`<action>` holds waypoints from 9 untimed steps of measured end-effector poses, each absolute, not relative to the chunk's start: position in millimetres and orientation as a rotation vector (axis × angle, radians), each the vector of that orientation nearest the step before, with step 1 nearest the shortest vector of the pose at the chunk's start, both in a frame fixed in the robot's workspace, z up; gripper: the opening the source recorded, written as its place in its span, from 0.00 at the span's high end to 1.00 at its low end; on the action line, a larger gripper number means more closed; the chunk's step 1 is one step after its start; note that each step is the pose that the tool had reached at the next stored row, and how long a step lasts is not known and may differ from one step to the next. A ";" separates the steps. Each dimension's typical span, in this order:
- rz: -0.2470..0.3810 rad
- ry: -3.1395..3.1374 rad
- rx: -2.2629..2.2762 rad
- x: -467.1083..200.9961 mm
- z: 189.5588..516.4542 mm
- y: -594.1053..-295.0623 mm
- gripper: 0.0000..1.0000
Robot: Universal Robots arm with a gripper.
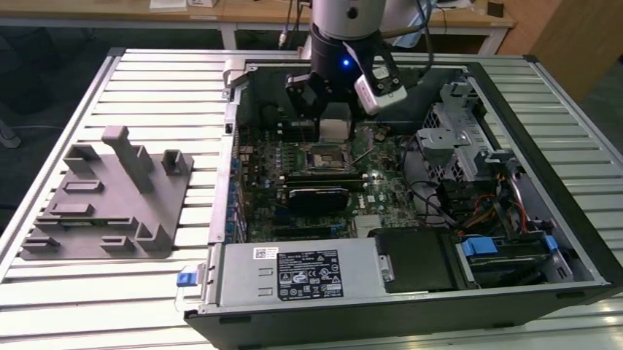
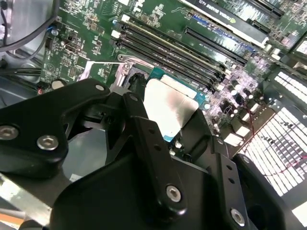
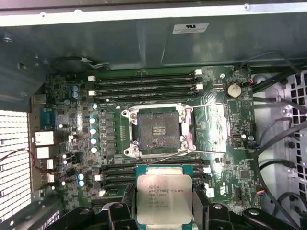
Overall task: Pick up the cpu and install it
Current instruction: 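Pick up the cpu and move it towards the insertion slot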
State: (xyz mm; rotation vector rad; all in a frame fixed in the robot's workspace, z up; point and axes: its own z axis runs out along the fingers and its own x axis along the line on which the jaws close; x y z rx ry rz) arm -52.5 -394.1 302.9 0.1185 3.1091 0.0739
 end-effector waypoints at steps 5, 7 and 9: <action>0.074 3.109 0.118 -52.4 293.9 -389.2 0.45; 0.074 3.109 0.118 -52.5 290.2 -385.5 0.45; 0.074 3.109 0.118 -52.5 286.6 -381.7 0.45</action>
